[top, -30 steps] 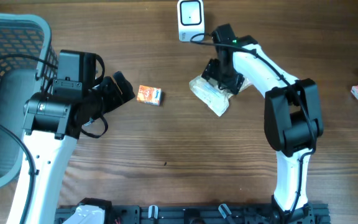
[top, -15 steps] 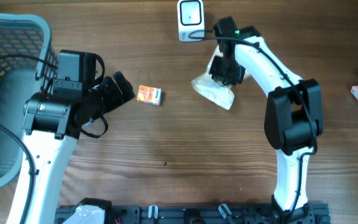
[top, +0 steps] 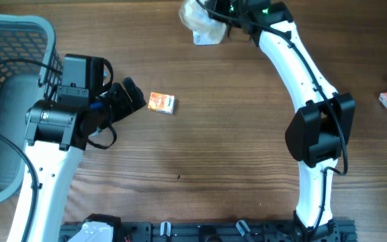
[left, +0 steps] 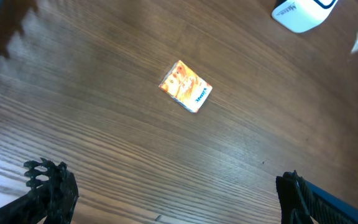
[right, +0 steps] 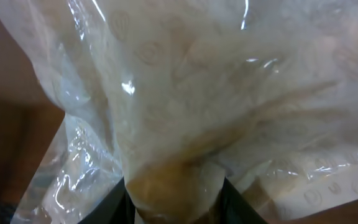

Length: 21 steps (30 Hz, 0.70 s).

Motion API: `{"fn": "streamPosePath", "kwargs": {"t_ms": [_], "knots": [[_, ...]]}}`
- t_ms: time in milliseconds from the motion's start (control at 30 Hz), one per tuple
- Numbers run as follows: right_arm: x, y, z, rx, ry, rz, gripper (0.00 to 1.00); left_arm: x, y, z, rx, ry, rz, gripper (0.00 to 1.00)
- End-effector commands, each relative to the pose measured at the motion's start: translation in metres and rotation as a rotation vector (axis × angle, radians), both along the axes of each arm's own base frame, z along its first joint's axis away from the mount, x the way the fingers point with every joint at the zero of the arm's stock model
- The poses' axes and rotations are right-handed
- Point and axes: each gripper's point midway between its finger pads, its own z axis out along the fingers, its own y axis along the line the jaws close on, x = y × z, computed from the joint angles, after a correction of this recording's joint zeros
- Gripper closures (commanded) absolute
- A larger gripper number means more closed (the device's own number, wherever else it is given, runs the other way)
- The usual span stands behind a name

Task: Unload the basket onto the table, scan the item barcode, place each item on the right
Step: 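Lift the powder bag and hold it against the scanner window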

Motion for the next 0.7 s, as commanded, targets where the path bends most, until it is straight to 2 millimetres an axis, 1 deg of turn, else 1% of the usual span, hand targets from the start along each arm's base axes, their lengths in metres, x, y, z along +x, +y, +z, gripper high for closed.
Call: {"fn": "streamPosePath", "kwargs": {"t_ms": [0, 67, 133, 233, 300, 400, 533, 567, 667], "knots": [[0.019, 0.001, -0.007, 0.117, 0.026, -0.115, 0.95, 0.001, 0.002, 0.004, 0.007, -0.017, -0.008, 0.0], [0.027, 0.007, -0.031, 0.175, 0.073, -0.141, 0.95, 0.001, 0.002, 0.004, 0.007, -0.017, -0.008, 0.0], [0.031, 0.025, -0.052, 0.269, 0.123, -0.102, 0.95, 0.001, 0.002, 0.004, 0.007, -0.017, -0.008, 0.0], [0.034, 0.025, -0.071, 0.295, 0.168, -0.145, 0.95, 0.001, 0.002, 0.004, 0.007, -0.017, -0.008, 0.0], [0.034, 0.024, -0.073, 0.299, 0.179, -0.153, 0.95, 0.001, 0.002, 0.004, 0.007, -0.017, -0.008, 0.0], [0.032, 0.015, -0.083, 0.305, 0.233, -0.245, 0.95, 0.001, 0.002, 0.004, 0.007, -0.017, -0.008, 0.0], [0.03, 0.014, -0.086, 0.294, 0.243, -0.247, 0.95, 0.001, 0.002, 0.004, 0.007, -0.017, -0.008, 0.0], [0.031, 0.013, -0.084, 0.289, 0.237, -0.243, 0.95, 0.001, 0.002, 0.004, 0.007, -0.017, -0.008, 0.0], [0.034, 0.002, -0.061, 0.292, 0.193, -0.249, 0.95, 0.001, 0.002, 0.004, 0.007, -0.017, -0.008, 0.0]]}}
